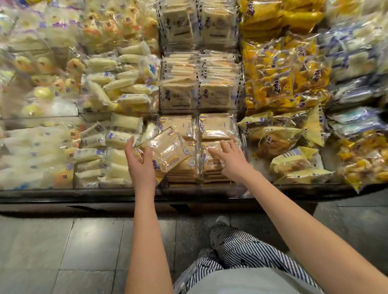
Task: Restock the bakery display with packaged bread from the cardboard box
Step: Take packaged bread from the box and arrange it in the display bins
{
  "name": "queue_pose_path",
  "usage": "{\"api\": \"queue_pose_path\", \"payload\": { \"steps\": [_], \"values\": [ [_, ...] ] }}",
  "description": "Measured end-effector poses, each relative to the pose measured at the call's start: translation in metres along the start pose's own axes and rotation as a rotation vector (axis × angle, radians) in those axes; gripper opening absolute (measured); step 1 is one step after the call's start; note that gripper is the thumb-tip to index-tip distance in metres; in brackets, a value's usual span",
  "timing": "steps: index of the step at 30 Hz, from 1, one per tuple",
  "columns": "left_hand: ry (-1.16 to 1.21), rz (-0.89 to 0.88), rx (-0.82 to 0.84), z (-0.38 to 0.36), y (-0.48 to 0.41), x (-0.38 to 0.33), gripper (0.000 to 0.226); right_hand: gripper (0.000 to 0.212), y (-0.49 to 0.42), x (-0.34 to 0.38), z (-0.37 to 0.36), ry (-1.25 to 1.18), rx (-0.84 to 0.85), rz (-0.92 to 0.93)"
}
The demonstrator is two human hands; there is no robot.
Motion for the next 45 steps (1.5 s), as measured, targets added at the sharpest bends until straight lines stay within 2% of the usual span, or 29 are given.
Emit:
{"api": "queue_pose_path", "payload": {
  "steps": [3, 5, 10, 16, 19, 22, 24, 29, 40, 45],
  "values": [
    [-0.031, 0.016, 0.020, -0.016, -0.012, -0.005, 0.052, 0.084, -0.007, -0.002, 0.005, -0.074, 0.064, -0.022],
    [-0.049, 0.022, 0.032, -0.023, -0.025, -0.008, 0.054, 0.083, -0.010, -0.002, 0.017, -0.150, 0.046, -0.024],
    [-0.125, 0.055, 0.178, -0.058, -0.075, -0.015, 0.057, 0.081, -0.028, -0.006, 0.064, -0.385, -0.199, -0.023],
    [-0.400, -0.008, 0.327, -0.111, -0.115, -0.024, 0.064, 0.088, -0.057, -0.029, 0.100, -0.512, -0.326, -0.077],
    [-0.580, 0.020, 0.257, -0.116, -0.133, -0.016, 0.070, 0.079, -0.068, -0.036, 0.111, -0.508, -0.385, -0.071],
    [-0.770, -0.041, 0.217, -0.126, -0.136, -0.014, 0.068, 0.070, -0.078, -0.038, 0.118, -0.546, -0.440, -0.064],
    [-0.838, -0.048, 0.268, -0.139, -0.125, -0.005, 0.070, 0.068, -0.084, -0.041, 0.119, -0.561, -0.459, -0.068],
    [-1.057, -0.053, 0.398, -0.167, -0.098, 0.020, 0.090, 0.059, -0.096, -0.050, 0.120, -0.567, -0.467, -0.071],
    [-0.973, -0.081, 0.398, -0.165, -0.099, 0.018, 0.090, 0.052, -0.083, -0.052, 0.116, -0.558, -0.500, -0.109],
    [-0.938, -0.200, 0.369, -0.154, -0.094, -0.004, 0.079, 0.052, -0.058, -0.049, 0.109, -0.601, -0.535, -0.166]
  ]
}}
Point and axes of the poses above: each hand's wrist, its own y-axis away from the middle knuckle, its own z-axis out of the back of the hand, x = y × z, the point moved 7 cm from there along -y, towards the middle knuckle, and after that the axes turned 3 degrees about -z, right-handed, at the moved point
